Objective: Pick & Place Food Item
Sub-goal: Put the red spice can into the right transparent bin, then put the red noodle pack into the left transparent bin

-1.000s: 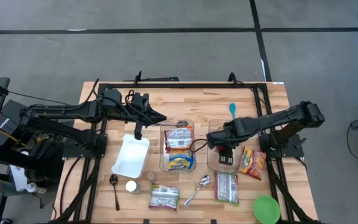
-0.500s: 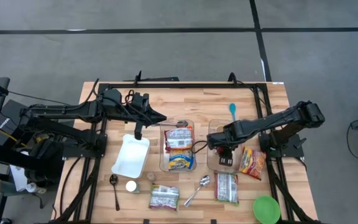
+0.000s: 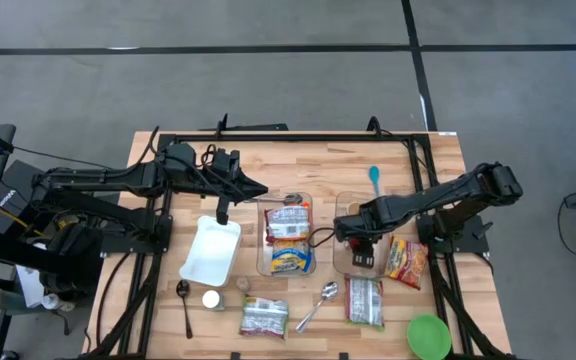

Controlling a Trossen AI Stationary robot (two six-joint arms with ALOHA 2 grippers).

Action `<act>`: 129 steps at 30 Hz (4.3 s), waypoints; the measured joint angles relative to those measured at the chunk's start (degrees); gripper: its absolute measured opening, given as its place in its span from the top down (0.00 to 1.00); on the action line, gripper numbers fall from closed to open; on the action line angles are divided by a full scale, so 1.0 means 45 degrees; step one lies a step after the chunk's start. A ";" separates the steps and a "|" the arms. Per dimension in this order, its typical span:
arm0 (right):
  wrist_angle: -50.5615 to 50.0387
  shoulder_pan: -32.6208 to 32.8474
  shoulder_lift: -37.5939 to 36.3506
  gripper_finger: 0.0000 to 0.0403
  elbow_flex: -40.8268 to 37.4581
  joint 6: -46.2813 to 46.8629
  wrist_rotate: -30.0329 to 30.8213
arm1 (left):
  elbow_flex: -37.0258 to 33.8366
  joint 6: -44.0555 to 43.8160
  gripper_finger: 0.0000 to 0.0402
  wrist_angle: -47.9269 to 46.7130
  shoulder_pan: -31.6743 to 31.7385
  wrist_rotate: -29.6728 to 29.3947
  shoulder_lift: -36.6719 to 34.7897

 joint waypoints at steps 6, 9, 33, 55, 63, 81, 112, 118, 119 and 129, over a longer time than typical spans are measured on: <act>0.0005 0.0000 0.0000 0.48 -0.0034 0.0000 0.0000 | 0.0000 0.0000 1.00 -0.0001 0.0000 0.0003 0.0001; 0.0009 0.0000 0.0000 0.46 -0.0034 -0.0002 0.0000 | 0.0000 0.0000 1.00 -0.0002 -0.0005 0.0005 0.0000; 0.0019 0.0000 0.0000 0.37 -0.0029 -0.0024 -0.0005 | 0.0000 0.0000 1.00 0.0000 -0.0001 0.0005 0.0000; -0.2447 0.0002 0.0000 0.34 0.1851 0.0118 0.0000 | 0.0000 0.0000 1.00 -0.0001 0.0000 0.0005 0.0001; -0.3439 0.0044 0.0000 0.34 0.2991 0.0820 0.0000 | 0.0000 0.0000 1.00 0.0000 -0.0003 0.0002 0.0000; -0.3336 0.2337 -0.1662 0.47 0.4362 0.5372 0.1589 | 0.0000 0.0000 1.00 0.0002 0.0000 0.0000 0.0002; -0.4663 0.7925 -0.2191 0.86 0.3818 1.3101 0.2171 | 0.0000 0.0000 1.00 -0.0001 -0.0003 0.0003 0.0000; -0.4668 0.8149 -0.2191 0.86 0.3818 1.4843 0.2171 | 0.0000 0.0000 1.00 -0.0002 -0.0001 0.0005 0.0000; -0.4673 0.8140 -0.2191 0.86 0.3818 1.5064 0.2171 | -0.0002 0.0000 1.00 -0.0002 0.0000 0.0002 0.0002; -0.5439 0.8140 -0.2191 0.86 0.3818 1.6898 0.2404 | 0.0000 0.0000 1.00 0.0002 -0.0005 0.0004 0.0000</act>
